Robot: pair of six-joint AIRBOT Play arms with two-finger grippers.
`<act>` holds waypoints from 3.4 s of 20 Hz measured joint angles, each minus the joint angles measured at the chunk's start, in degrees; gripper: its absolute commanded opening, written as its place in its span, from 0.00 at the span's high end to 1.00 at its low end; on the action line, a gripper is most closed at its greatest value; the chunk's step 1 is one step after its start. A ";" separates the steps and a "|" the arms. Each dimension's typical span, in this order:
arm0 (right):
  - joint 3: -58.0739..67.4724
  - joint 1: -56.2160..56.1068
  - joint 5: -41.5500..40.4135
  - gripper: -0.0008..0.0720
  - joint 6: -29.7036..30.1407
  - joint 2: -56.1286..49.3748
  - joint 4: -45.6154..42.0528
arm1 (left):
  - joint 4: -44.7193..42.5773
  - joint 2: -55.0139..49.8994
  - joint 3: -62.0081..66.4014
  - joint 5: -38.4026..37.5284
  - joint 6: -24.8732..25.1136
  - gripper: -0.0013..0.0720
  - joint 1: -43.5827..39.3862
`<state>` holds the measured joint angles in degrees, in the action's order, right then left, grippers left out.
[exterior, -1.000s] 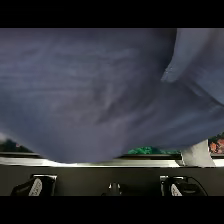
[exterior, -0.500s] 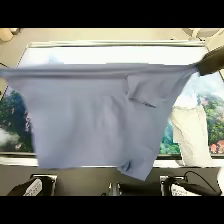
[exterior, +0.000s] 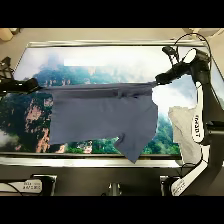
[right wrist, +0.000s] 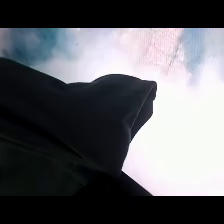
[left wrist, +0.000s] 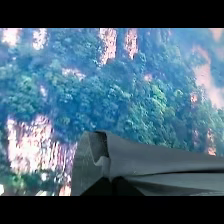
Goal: Fold the shirts.
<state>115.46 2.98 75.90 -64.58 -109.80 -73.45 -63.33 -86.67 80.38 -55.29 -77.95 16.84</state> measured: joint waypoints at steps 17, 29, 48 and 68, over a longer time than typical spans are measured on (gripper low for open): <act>-10.16 -2.60 15.32 0.94 0.26 -1.81 -1.44 | -3.08 -6.80 -4.76 -16.37 2.56 0.91 -1.42; -25.27 3.26 18.12 0.25 3.41 11.21 -4.52 | -5.38 1.90 -14.32 -24.68 1.97 0.38 4.90; -64.17 3.93 -1.20 0.24 7.45 30.64 4.11 | -2.27 12.17 -40.74 -10.82 4.79 0.94 2.75; -69.66 3.93 -8.20 0.97 10.93 37.29 16.55 | -1.25 17.40 -36.26 -10.27 4.46 0.95 1.95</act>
<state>45.80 6.92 67.70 -53.65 -72.51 -56.90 -64.58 -69.28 44.12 -65.56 -73.49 18.79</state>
